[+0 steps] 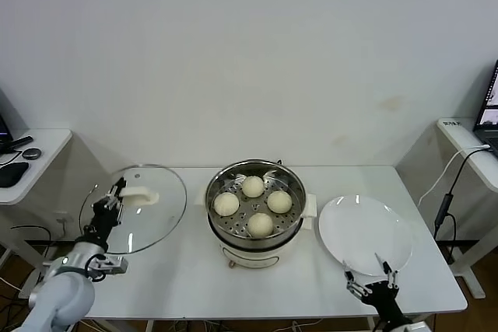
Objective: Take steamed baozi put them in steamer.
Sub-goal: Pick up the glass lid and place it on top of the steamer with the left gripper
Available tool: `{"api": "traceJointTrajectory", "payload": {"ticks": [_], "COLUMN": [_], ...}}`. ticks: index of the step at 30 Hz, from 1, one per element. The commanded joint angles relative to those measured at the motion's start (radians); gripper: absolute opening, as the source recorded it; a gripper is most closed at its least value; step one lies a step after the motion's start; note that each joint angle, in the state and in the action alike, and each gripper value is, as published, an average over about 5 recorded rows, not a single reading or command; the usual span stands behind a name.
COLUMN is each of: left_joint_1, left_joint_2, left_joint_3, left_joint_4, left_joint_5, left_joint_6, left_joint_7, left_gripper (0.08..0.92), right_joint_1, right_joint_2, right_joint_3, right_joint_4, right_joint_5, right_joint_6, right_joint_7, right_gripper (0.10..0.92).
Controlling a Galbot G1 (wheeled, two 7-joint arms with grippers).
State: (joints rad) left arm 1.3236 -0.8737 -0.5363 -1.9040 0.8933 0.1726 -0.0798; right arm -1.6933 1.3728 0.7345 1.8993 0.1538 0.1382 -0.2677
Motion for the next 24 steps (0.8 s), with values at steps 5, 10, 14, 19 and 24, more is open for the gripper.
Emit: {"api": "traceJointTrajectory", "payload": {"ticks": [5,10,14,19,24], "left_joint_1": [-0.256,-0.396,-0.490,-0.543,-0.550], "left_joint_2": [0.077,-0.037,-0.147,-0.256,-0.325], "left_joint_3": [0.376,0.551,0.676,0.747,0.765], "left_joint_4": [-0.264,-0.205,-0.139,-0.062,-0.001], "left_joint_5": [-0.150,0.047,0.217,0.336,0.388], "left_joint_6": [0.415,0.447,0.465,0.471,0.469], "left_joint_7": [0.149,0.247,0.330,0.367,0.377], "left_gripper": [0.172,0.172,0.172,0.172,0.172], "right_joint_1": [0.010,0.030,0.040,0.039,0.032], "right_joint_2": [0.031,0.055,0.063,0.069,0.067], "right_joint_3": [-0.071,-0.056,-0.048,-0.059,-0.057], "right_joint_4": [-0.030,-0.043,-0.048,-0.043,-0.036], "right_joint_5": [-0.105,-0.189,-0.209,-0.217,-0.220], "right_joint_6": [0.030,0.033,0.029,0.027,0.027], "right_joint_7": [0.002,0.028,0.044,0.047,0.048], "right_gripper": [0.823,0.823,0.823,0.823,0.823]}}
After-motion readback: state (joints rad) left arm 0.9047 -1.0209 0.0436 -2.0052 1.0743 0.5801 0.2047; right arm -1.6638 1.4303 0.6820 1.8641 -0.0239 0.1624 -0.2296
